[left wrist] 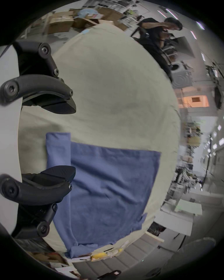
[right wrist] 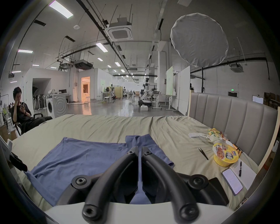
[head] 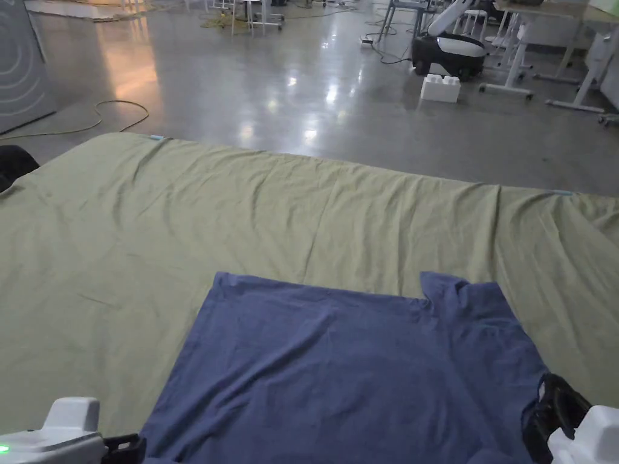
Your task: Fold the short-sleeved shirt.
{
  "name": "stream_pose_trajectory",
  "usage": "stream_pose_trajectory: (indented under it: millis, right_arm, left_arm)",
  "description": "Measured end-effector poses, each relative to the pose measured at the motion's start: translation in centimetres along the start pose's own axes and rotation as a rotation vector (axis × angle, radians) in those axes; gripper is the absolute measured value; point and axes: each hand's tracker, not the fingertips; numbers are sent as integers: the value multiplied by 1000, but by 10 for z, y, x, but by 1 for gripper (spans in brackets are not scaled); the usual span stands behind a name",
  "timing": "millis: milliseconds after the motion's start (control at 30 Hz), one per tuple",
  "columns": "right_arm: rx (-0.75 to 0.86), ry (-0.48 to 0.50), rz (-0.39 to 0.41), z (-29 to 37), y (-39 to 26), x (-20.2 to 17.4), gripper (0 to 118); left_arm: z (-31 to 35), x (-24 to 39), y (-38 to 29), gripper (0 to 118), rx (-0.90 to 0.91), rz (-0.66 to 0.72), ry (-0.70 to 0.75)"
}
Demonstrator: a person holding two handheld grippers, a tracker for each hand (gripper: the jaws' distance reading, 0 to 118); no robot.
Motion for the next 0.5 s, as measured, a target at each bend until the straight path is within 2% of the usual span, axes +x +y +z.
stream_pose_trajectory:
  millis: [67,200,267,367,467,500]
  right_arm:
    - [-18,5,2,-1,-5,-2,4]
    - [-46,11,7,-2,-11,-2,4]
    - [-58,14,8,-2,-14,-1,4]
    - [-74,16,13,0,-18,0,4]
    - [-92,16,13,3,-24,4,4]
    - [-99,13,11,4,-26,5,4]
  left_arm:
    - [-11,-3,-3,72,-33,34,29]
    - [-41,-7,-10,74,-132,-7,53]
    - [-40,-3,-9,74,-80,-44,67]
    - [-32,7,-6,70,-97,-58,88]
    - [-31,13,-9,46,-94,-95,80]
    - [-31,15,-9,33,-92,-103,67]
